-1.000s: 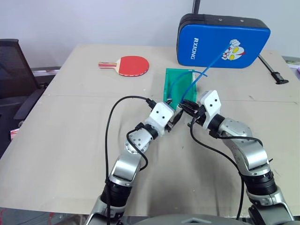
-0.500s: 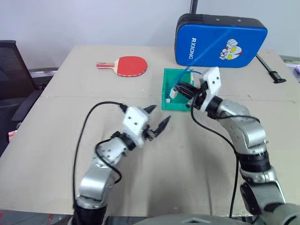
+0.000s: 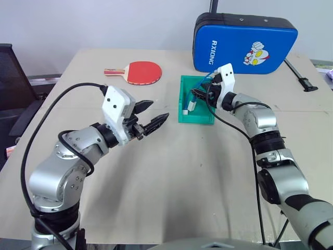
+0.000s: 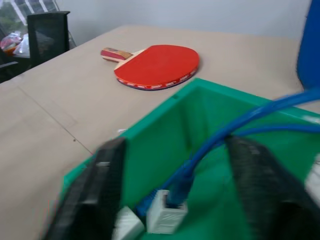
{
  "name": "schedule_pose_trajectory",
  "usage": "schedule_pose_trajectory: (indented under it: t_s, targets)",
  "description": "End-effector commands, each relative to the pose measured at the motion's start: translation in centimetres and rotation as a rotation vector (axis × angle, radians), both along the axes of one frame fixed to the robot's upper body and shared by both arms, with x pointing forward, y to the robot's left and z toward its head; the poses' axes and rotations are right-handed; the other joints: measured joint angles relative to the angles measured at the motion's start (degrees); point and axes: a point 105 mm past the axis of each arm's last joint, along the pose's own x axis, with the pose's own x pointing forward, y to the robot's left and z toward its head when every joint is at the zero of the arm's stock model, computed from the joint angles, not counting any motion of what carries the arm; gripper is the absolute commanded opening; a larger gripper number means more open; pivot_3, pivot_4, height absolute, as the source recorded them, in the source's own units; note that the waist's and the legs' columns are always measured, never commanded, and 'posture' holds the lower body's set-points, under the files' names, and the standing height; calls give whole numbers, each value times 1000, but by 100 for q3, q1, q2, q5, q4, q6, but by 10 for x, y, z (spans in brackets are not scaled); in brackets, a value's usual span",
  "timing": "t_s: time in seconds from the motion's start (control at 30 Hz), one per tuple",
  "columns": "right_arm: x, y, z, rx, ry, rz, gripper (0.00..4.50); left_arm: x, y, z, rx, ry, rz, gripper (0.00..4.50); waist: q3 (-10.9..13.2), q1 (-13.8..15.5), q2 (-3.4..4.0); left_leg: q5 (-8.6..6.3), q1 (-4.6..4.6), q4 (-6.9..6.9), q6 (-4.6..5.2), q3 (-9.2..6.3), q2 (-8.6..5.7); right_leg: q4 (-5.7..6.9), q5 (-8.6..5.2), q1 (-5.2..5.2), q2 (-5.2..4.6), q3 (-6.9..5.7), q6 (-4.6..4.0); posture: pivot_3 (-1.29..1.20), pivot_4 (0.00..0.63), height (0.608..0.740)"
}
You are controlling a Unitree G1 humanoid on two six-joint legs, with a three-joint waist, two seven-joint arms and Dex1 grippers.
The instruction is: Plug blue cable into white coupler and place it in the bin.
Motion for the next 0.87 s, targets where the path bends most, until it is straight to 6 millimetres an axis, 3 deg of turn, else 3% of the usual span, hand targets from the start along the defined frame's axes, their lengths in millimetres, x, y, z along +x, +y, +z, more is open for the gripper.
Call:
schedule_pose_trajectory:
  t_s: [0.03, 0.2, 0.3, 0.33, 0.47, 0.7, 0.87]
  targets:
    - [-13, -19, 29, 20, -127, 6, 4466, -3, -1, 8, -1, -37, -10, 3346, 0, 10, 0, 0, 0, -1, 0, -3, 0, -2, 0, -1, -2, 0, 0, 0, 150, 681]
    - [-59, -63, 14, -1, -173, 21, 4466, -3, 6, -1, 15, -48, 49, 3346, -1, 63, -1, 0, -2, -7, -1, -10, -2, -28, 0, 1, -9, -2, 0, 0, 150, 681]
    - [-86, -93, 4, -2, -179, -9, 4500, -5, 14, -11, 17, -50, 98, 4168, 0, 76, 0, 0, -1, -18, 0, -1, -2, -42, 0, 1, -13, 5, 0, 0, 150, 681]
    - [-93, -103, -2, -20, -180, -30, 4500, -6, 16, -16, 14, -46, 114, 4446, 0, 71, 0, 0, 0, -18, 0, 4, -1, -45, 0, 1, -13, 7, 0, 0, 150, 681]
    - [-135, -136, -43, -128, -133, -12, 4500, -20, 26, -55, 30, 26, 180, 4446, -3, 63, 0, -1, 17, -25, 2, 20, 5, -57, 0, 9, -14, 8, 0, 0, 150, 681]
    - [-177, -166, -95, -195, -36, 26, 4500, -48, 31, -110, 67, 166, 185, 4446, 1, 67, 2, -15, 96, -27, 28, 27, 9, -70, -13, 88, -10, 17, -23, 0, 150, 681]
    - [-178, -165, -100, -179, -28, 10, 4500, -54, 27, -124, 70, 177, 186, 4446, 1, 73, 1, -13, 109, -25, 31, 39, 8, -70, -13, 96, -8, 24, -26, 0, 150, 681]
